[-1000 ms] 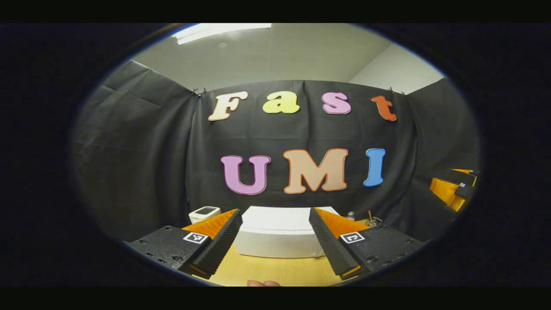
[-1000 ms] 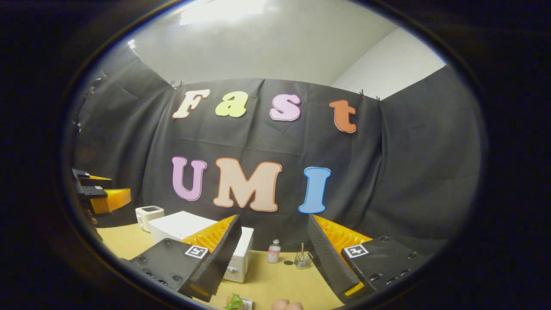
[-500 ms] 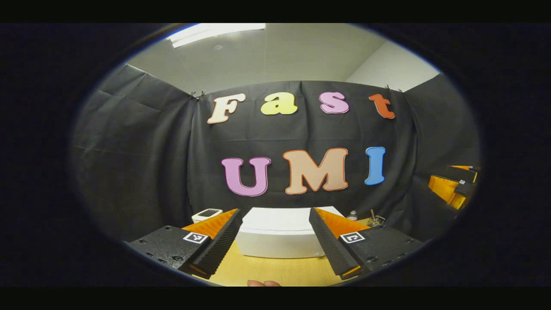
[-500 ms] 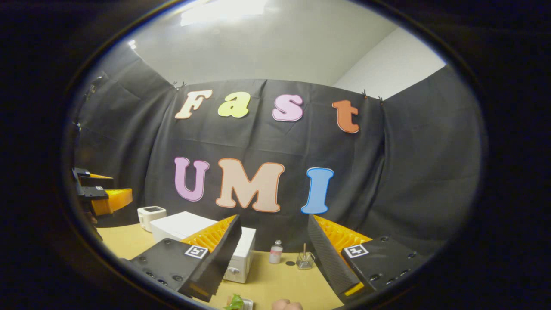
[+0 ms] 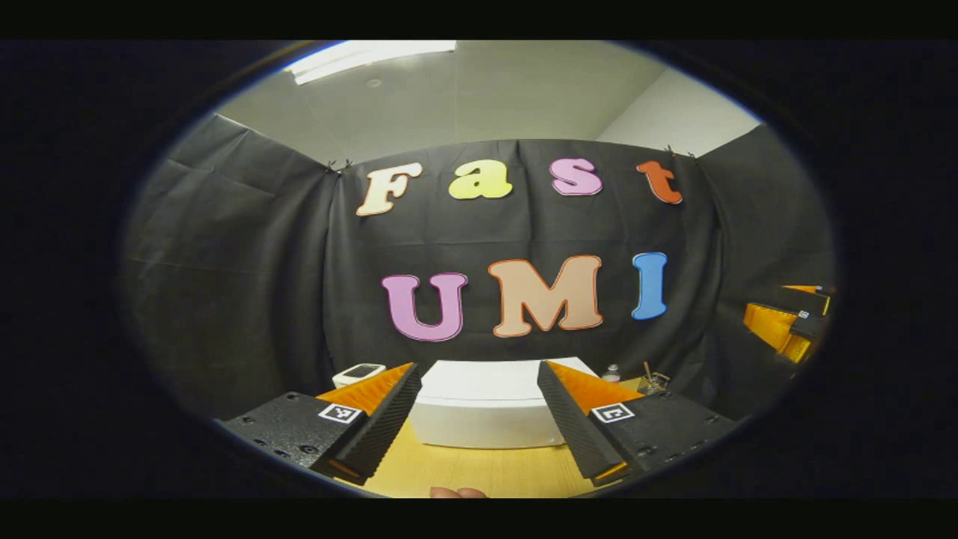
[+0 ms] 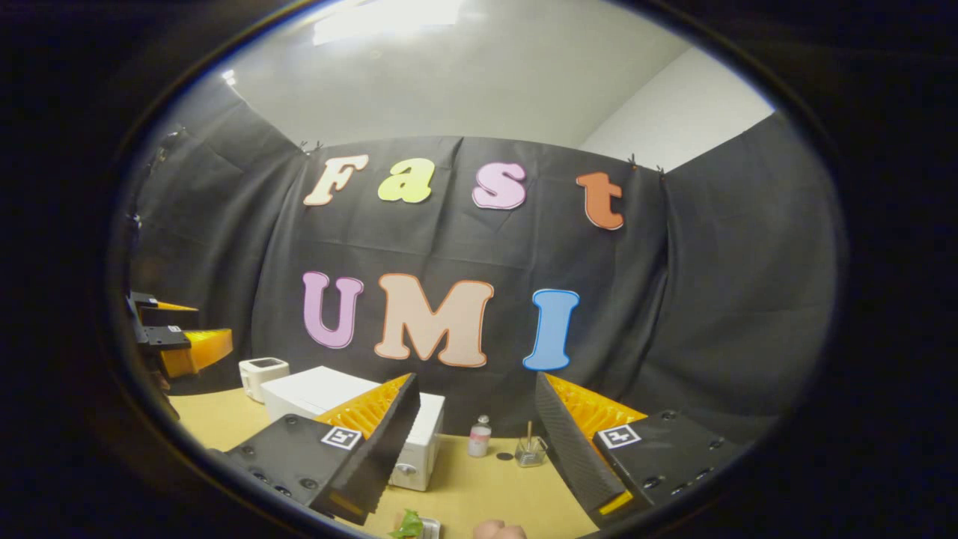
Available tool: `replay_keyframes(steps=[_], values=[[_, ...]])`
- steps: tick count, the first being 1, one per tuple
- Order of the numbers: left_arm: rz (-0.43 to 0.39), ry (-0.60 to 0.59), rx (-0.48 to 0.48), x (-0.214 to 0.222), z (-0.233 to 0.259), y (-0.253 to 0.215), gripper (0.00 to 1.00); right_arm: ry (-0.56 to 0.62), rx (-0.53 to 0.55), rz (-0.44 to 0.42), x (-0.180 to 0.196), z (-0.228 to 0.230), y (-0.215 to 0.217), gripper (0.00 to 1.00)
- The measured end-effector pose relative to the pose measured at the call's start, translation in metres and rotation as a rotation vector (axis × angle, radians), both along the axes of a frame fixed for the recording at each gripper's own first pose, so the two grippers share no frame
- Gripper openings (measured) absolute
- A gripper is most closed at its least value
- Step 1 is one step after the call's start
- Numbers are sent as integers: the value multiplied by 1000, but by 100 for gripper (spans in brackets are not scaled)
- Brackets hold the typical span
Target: Open the microwave oven with the left hand, put the food in, and close the microwave oven.
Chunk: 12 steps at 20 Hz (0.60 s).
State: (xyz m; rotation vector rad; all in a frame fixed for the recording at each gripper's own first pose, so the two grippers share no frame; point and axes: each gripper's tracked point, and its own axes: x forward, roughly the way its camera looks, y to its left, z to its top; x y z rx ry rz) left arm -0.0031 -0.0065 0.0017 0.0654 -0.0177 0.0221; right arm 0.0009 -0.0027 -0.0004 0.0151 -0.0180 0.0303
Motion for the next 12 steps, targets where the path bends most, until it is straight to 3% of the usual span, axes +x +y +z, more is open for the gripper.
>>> replay_keyframes(steps=[12], values=[[2, 25, -7, 5, -16, 1, 95, -5, 3, -1, -1, 2, -3, 96]])
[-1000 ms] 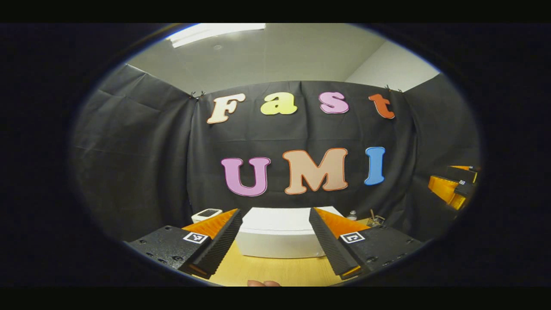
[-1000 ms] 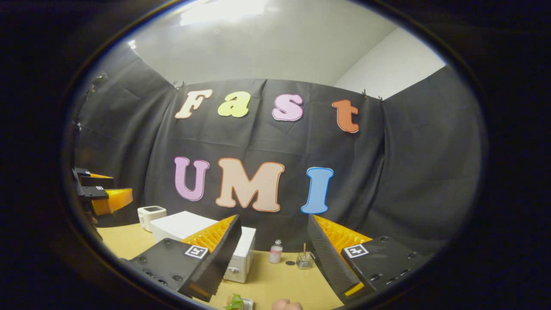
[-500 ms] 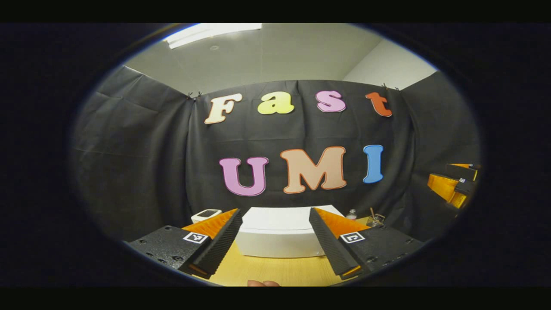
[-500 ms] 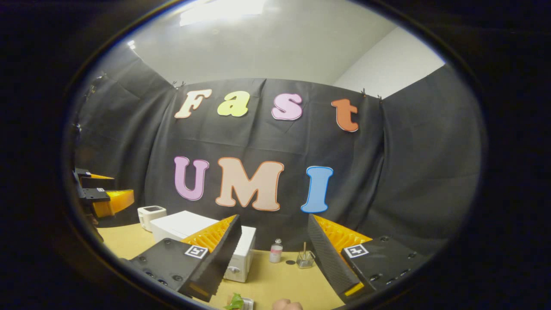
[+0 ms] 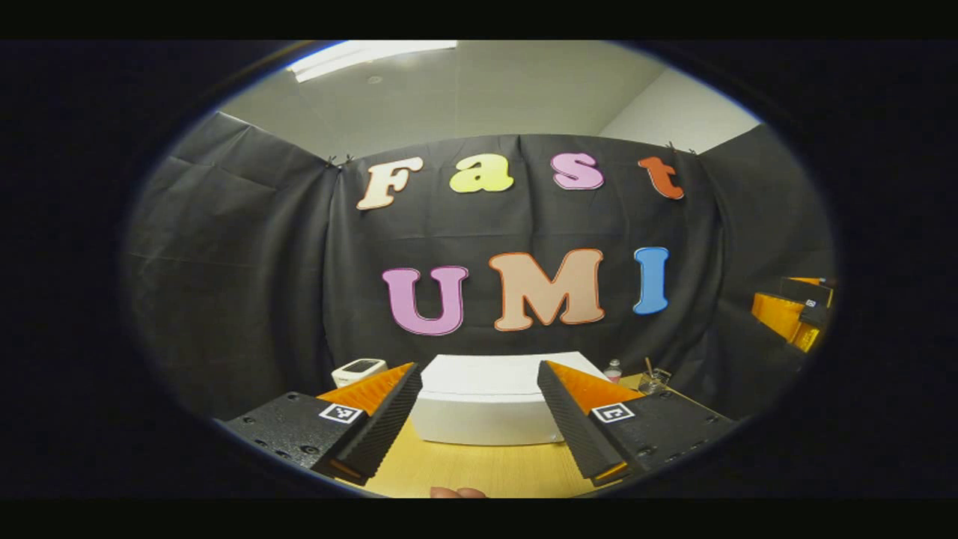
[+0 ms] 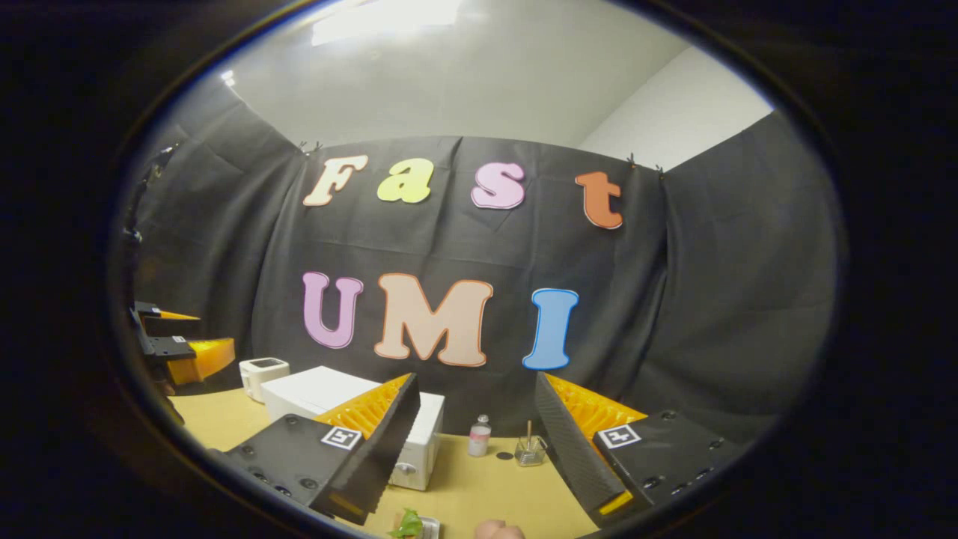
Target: Open the microwave oven with the left hand, put the food in, and close the microwave oven.
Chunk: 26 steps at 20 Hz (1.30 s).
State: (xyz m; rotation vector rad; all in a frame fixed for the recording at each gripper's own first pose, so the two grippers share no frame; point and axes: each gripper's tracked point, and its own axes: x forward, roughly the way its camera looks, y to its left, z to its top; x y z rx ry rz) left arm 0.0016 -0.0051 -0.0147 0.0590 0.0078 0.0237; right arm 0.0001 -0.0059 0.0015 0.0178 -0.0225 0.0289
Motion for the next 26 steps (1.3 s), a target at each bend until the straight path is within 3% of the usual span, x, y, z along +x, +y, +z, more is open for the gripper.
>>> replay_keyframes(steps=[3, 6, 19, 22, 26], values=[[-37, -13, -2, 7, -8, -10, 94, -1, -2, -3, 0, -1, -2, 98], [-46, -3, 66, 19, -32, -14, 95, -6, -15, -11, -1, 0, -7, 98], [-205, 192, 65, 80, -209, -95, 95, 21, -102, -63, -23, -2, -34, 96], [-231, 223, 113, 96, -243, -109, 95, 58, -138, -80, -29, -12, -39, 96], [-262, 254, 106, 116, -274, -133, 95, 88, -159, -99, -34, -18, -47, 96]])
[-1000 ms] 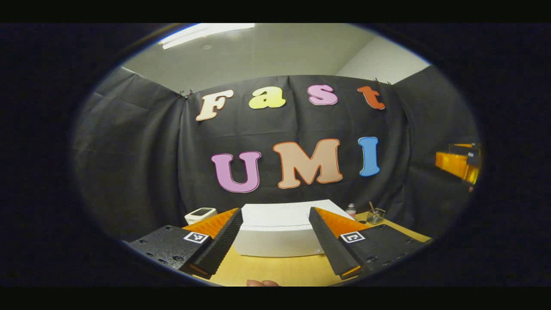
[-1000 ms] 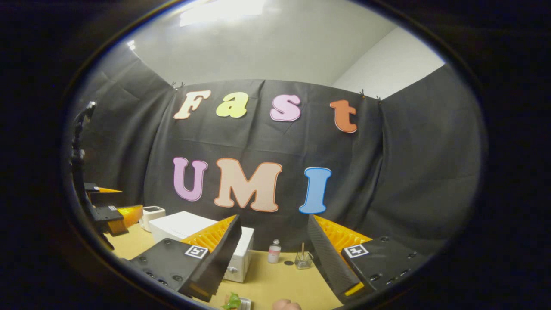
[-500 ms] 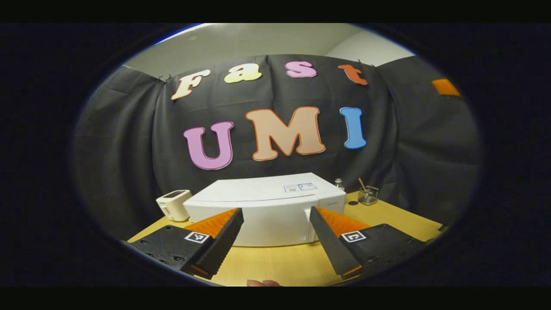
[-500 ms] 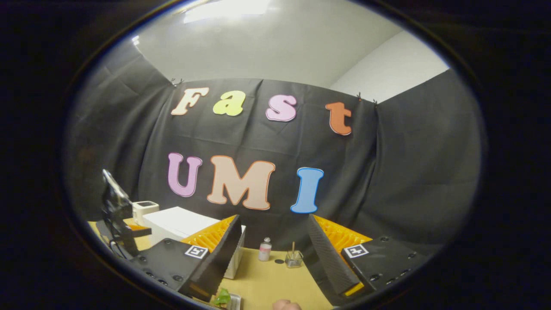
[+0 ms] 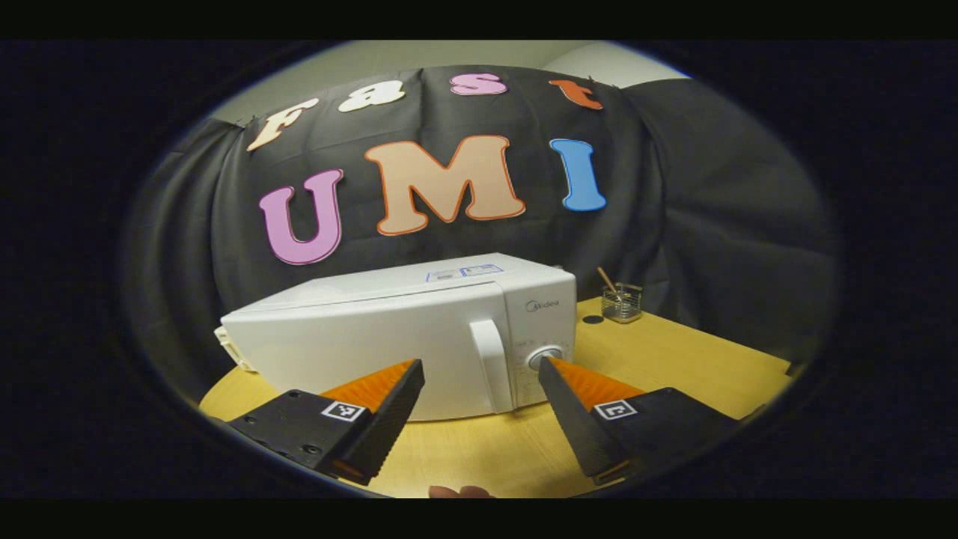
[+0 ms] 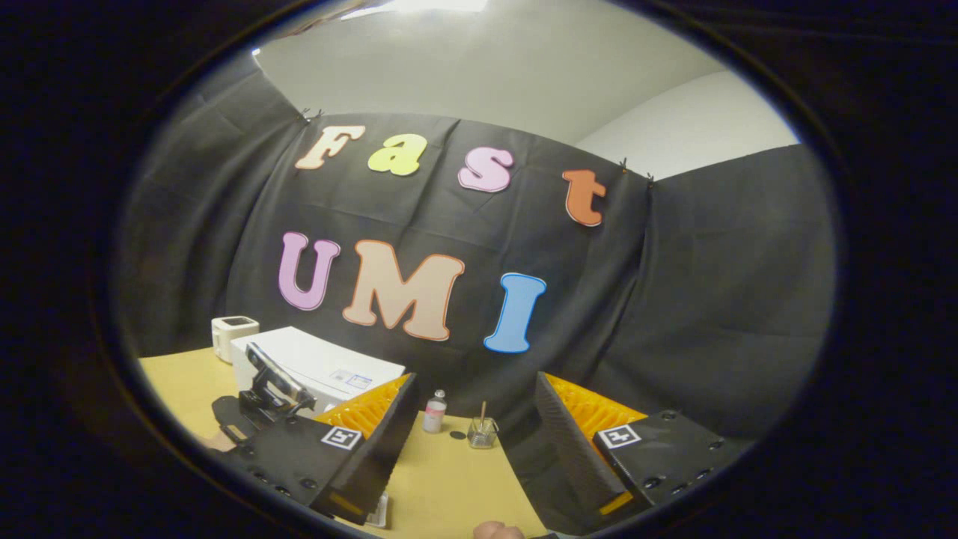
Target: Open the microwave oven with the left hand, put the food in, and close the microwave oven.
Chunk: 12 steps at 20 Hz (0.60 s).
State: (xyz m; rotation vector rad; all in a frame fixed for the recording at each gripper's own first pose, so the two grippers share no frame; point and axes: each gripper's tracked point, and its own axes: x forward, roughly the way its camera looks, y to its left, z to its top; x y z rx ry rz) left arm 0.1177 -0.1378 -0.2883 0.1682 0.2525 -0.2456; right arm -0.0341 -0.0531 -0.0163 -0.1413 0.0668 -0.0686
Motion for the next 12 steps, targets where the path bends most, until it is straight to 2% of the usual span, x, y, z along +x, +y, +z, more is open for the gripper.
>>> replay_keyframes(steps=[7, 12], values=[[26, 110, 20, 27, -54, -4, 95, -18, 20, -34, -11, 9, -11, 96], [32, 169, 3, 27, -70, -4, 93, 1, 40, -59, -13, 0, -17, 98]])
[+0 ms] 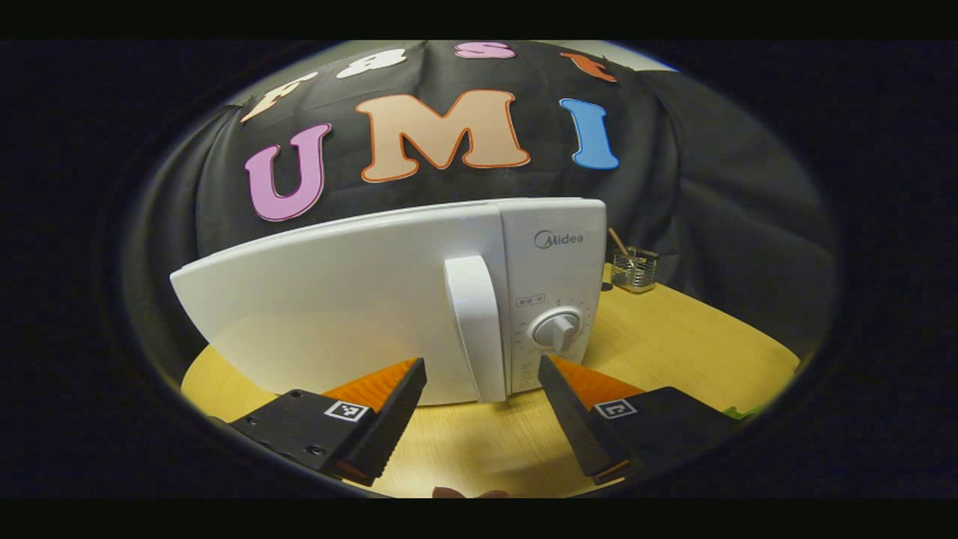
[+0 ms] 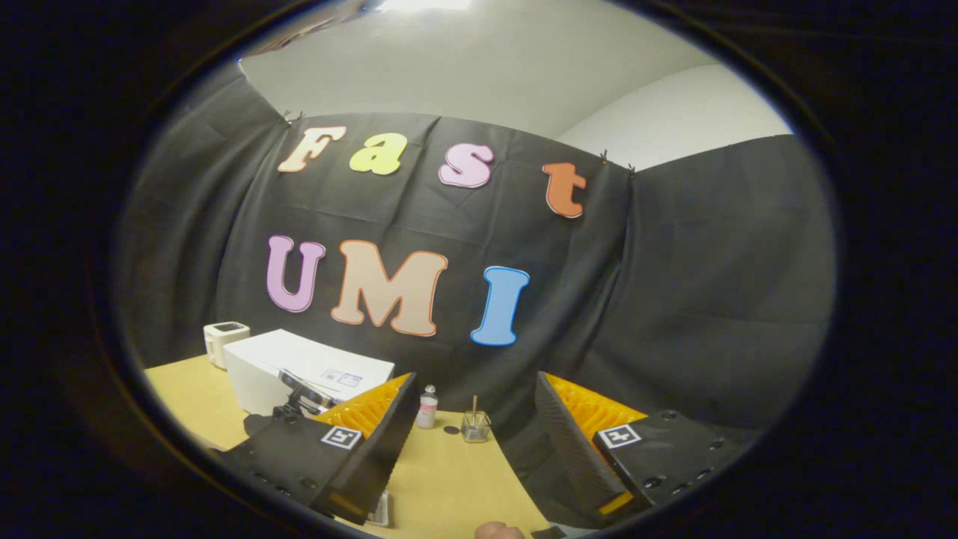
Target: Open the microwave oven with the left hand, put the food in, and close the microwave oven.
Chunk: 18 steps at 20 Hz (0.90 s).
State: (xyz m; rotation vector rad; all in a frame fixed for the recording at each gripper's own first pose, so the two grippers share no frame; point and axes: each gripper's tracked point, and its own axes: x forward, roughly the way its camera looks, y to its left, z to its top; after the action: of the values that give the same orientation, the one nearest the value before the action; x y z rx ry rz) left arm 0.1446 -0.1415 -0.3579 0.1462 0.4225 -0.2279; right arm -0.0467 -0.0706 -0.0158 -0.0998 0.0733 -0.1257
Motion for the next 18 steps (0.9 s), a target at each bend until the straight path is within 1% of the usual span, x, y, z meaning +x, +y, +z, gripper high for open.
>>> replay_keyframes(steps=[3, 5, 6, 7, 8, 9, 10, 11, 12, 13, 14, 15, 16, 17, 18], values=[[-19, -7, 11, 2, 0, -4, 93, -6, 7, -13, -1, 0, -4, 96], [-35, -12, 24, 5, 1, -8, 88, 5, 23, -17, 0, -4, -5, 96], [-44, -5, 36, 5, -1, -10, 81, 12, 31, -15, 0, -6, -4, 98], [-30, 3, 63, 6, -3, -4, 74, 13, 36, -16, 0, -7, -5, 97], [-19, 3, 81, 7, -3, -1, 54, 9, 38, -18, -1, -6, -5, 98], [-25, 2, 67, 8, -4, -5, 40, 3, 33, -20, -1, -4, -6, 98], [-25, -4, 61, 10, -4, -6, 33, 1, 27, -22, -2, -4, -8, 98], [-28, 2, 56, 8, -4, -5, 31, 3, 21, -25, -2, -4, -9, 96], [-35, 15, 54, 5, -5, -5, 27, 6, 19, -27, -3, -6, -10, 96], [-40, 8, 31, 7, -4, -5, 22, 8, 23, -29, -4, -6, -10, 96], [-39, 5, -9, 8, -3, -7, 13, 10, 29, -31, -4, -7, -11, 96], [-32, 25, -34, 7, -6, -6, 15, 10, 34, -32, -4, -7, -11, 96], [-29, 34, -43, 6, -6, -7, 9, 10, 36, -33, -4, -7, -11, 96], [-28, 31, -41, 7, -5, -7, 8, 8, 37, -34, -4, -7, -11, 96], [-23, 38, -41, 6, -6, -7, 2, 4, 35, -32, -3, -6, -11, 97]])
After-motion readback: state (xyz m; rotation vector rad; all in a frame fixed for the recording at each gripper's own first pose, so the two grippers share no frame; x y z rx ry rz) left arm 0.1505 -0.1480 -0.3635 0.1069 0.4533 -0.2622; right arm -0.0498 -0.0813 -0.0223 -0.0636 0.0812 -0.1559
